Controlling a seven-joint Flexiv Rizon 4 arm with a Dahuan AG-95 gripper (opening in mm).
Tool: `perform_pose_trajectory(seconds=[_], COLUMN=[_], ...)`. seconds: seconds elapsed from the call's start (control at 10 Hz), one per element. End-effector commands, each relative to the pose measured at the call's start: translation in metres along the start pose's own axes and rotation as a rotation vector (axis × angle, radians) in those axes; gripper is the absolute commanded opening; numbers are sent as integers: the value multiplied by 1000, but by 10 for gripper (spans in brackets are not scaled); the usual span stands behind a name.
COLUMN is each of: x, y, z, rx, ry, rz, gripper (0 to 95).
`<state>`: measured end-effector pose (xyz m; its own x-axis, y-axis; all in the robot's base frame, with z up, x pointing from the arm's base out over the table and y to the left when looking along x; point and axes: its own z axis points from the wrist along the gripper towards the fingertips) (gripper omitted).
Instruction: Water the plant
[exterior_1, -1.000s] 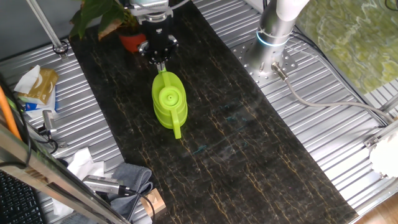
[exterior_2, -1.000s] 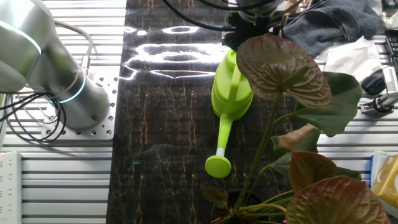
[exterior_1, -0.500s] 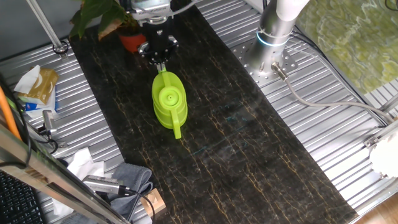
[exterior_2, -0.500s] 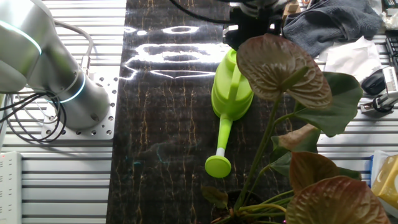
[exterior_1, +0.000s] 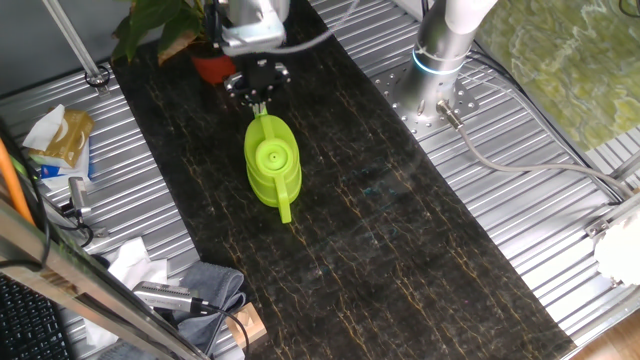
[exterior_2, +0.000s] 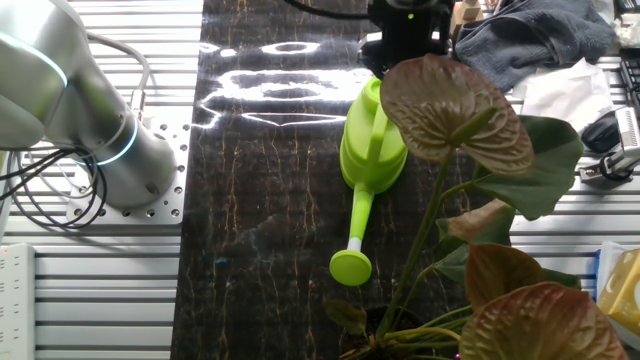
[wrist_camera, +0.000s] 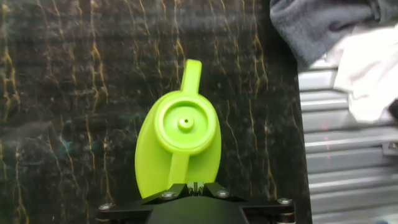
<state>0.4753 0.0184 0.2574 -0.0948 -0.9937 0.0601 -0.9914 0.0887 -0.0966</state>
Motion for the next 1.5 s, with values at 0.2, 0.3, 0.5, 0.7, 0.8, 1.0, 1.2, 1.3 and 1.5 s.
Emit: perform_pose_trajectory(seconds=[0.2,0.3,0.5,0.7,0.8,1.0,1.2,1.3,1.5], x=[-3,-4,-8,-9,-10,-13,-15,-16,-19], y=[1,1,1,1,2,2,2,2,2], z=[1,2,4,4,4,5,7,8,14], rx=[10,11,13,13,13,10,11,12,10], ry=[27,28,40,41,38,14,22,30,51], rz=[71,77,74,73,70,85,112,124,170], gripper=[190,380,380,570,570,760,950,950,950])
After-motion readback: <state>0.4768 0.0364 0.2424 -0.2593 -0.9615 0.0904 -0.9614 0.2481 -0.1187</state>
